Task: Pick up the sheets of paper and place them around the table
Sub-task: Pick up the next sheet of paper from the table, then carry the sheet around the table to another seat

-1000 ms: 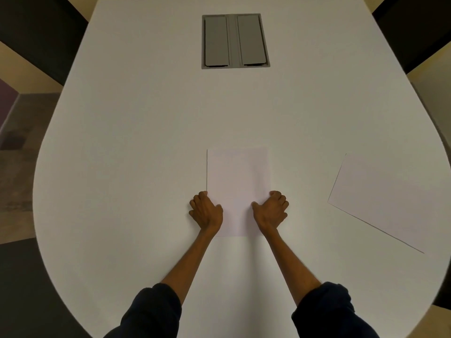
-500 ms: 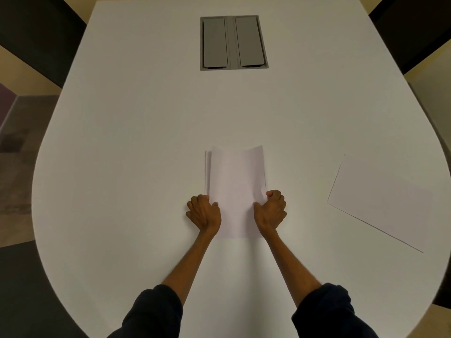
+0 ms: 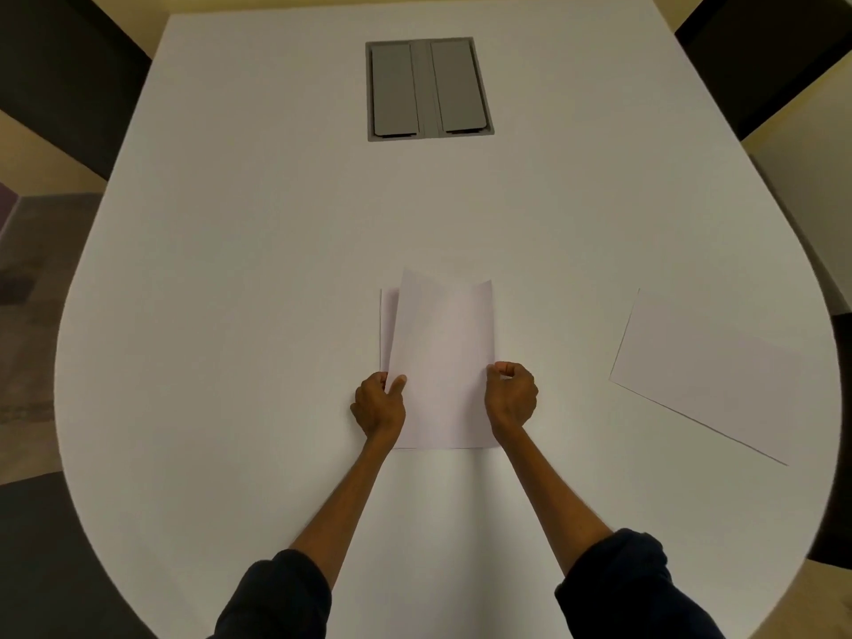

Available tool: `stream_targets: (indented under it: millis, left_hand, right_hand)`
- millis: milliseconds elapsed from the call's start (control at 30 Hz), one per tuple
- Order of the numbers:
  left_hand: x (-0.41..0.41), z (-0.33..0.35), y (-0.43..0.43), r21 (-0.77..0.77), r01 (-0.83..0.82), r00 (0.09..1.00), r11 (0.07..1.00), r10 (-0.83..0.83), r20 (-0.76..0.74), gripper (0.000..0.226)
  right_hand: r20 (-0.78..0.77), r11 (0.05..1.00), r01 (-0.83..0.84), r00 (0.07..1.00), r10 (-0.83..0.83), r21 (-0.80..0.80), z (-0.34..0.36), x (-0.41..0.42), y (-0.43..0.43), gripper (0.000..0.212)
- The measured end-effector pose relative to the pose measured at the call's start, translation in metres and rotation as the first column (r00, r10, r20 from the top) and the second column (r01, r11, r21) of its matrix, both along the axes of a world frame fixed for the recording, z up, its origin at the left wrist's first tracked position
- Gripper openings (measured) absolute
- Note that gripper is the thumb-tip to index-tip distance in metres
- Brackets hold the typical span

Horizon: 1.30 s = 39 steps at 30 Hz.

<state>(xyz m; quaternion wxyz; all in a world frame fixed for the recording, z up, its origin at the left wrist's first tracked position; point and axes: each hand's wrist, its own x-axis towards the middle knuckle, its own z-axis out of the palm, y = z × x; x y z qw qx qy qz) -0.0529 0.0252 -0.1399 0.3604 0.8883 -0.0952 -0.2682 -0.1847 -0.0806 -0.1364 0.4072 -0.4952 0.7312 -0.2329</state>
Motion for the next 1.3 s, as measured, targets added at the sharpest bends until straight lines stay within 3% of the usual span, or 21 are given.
stream_targets:
  millis: [200, 333, 533, 667, 800, 1000, 1300]
  left_hand:
    - [0.010, 0.017, -0.004, -0.098, -0.046, 0.995, 0.994, 0.036, -0.096, 0.052]
    - [0.008, 0.043, -0.016, -0.201, 0.018, 0.993, 0.979, -0.041, -0.113, 0.042]
    - [-0.013, 0.095, -0.047, -0.377, 0.141, 0.980, 0.915, -0.182, -0.076, 0.038]
    - [-0.039, 0.130, -0.071, -0.456, 0.227, 0.960, 0.860, -0.277, -0.045, 0.044]
    - [-0.078, 0.161, -0.095, -0.527, 0.341, 0.919, 0.779, -0.395, 0.011, 0.034]
    - [-0.164, 0.207, -0.116, -0.619, 0.498, 0.812, 0.607, -0.576, 0.089, 0.020]
    - [-0.312, 0.255, -0.090, -0.666, 0.642, 0.641, 0.380, -0.743, 0.194, 0.025]
  right_hand:
    - [0.203, 0.986, 0.138, 0.967, -0.154, 0.090, 0.021, -0.007, -0.012, 0.007]
    - [0.334, 0.973, 0.220, 0.914, -0.231, 0.070, 0.045, -0.017, -0.018, 0.007]
    - [0.524, 0.951, 0.308, 0.815, -0.247, -0.030, 0.094, -0.047, -0.026, 0.022]
    - [0.559, 0.931, 0.334, 0.804, -0.202, -0.144, 0.130, -0.083, -0.033, 0.022]
    - [0.559, 0.891, 0.383, 0.806, -0.193, -0.244, 0.166, -0.132, -0.038, 0.007]
    - [0.573, 0.780, 0.517, 0.778, -0.257, -0.352, 0.218, -0.228, -0.025, 0.014]
    - [0.658, 0.590, 0.710, 0.659, -0.365, -0.384, 0.268, -0.377, 0.049, 0.009]
